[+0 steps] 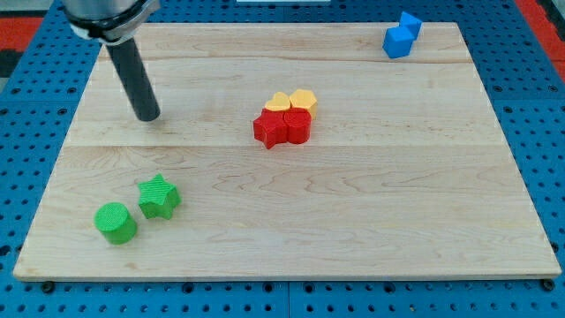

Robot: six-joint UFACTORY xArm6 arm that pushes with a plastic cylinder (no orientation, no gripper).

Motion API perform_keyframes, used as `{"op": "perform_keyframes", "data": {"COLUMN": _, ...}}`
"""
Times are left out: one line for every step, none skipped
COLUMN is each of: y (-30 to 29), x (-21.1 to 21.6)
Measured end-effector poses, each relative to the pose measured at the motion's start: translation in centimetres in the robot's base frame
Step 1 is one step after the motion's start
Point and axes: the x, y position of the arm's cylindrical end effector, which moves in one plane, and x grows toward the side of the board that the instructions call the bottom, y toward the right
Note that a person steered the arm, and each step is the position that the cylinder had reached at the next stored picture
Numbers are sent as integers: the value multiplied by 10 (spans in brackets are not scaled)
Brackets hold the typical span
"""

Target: Move the yellow hexagon and yellow heart to the right side

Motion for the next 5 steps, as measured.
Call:
{"op": "perform_keyframes", "data": {"y": 42, "x": 0}}
{"op": "perform_keyframes", "data": {"y": 95, "x": 0}}
{"op": "perform_keyframes", "data": {"y": 151, "x": 0}}
{"op": "perform_keyframes", "data": {"y": 220, "x": 2}}
{"op": "perform_keyframes", "data": {"y": 272, "x": 4}}
